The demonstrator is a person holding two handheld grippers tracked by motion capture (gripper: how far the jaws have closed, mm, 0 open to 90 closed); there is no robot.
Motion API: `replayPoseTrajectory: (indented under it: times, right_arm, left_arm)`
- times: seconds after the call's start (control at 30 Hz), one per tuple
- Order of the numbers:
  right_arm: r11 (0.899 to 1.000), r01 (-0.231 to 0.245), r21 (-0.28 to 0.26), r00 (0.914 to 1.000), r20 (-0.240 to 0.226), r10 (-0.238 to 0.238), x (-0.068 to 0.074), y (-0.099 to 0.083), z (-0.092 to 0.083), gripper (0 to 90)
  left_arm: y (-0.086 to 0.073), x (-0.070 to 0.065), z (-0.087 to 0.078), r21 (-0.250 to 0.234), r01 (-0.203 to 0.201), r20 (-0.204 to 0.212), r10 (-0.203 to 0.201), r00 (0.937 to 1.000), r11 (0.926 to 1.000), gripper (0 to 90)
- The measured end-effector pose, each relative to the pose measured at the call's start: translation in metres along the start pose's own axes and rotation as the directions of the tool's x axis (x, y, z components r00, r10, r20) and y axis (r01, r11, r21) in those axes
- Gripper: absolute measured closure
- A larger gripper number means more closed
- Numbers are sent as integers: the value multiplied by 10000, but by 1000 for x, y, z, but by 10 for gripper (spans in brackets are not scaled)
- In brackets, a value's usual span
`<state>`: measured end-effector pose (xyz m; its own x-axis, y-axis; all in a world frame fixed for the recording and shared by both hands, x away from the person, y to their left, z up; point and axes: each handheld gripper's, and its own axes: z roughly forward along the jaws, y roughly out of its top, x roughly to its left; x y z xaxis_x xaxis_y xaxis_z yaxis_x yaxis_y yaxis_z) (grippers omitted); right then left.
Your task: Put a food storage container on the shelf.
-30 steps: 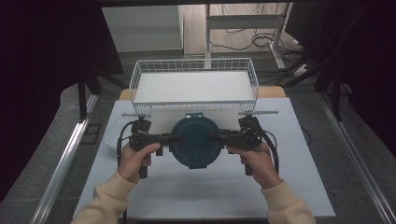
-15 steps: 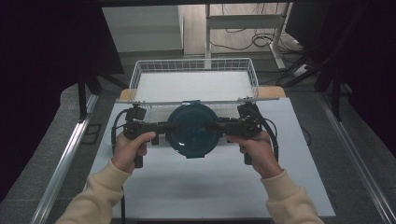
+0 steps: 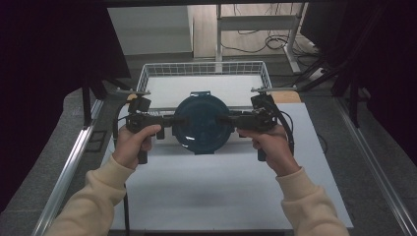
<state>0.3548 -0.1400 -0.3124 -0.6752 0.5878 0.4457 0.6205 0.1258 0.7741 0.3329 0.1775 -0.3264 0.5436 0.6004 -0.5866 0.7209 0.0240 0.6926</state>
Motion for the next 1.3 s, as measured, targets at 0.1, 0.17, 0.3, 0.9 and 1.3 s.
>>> replayPoseTrajectory:
  times: [0.1, 0.17, 0.3, 0.9, 1.3]
  right_arm:
    - [10000, 20, -51, 10000, -9, -20, 0, 6, -1, 400]
    - [9999, 69, -75, 10000, -22, -69, 1, 10, -2, 400]
    - [9997, 167, -157, 9998, -45, -168, 2, 19, -4, 400]
    - [9983, 431, -391, 9990, -86, -434, 0, 61, -4, 408]
    - [9994, 260, -237, 9996, -76, -262, -19, 86, 13, 411]
  left_arm:
    - [7, -3, -2, -25, -90, -43, 90, 10000, 10000, 399]
    - [12, -5, -3, -25, -169, -67, 168, 9998, 9999, 399]
    - [21, -8, -6, -69, -263, -102, 262, 9996, 9996, 399]
    - [66, -5, -10, -216, -359, -30, 358, 9994, 9991, 397]
    - [91, 19, 1, -202, 24, 116, -22, 9999, 9998, 397]
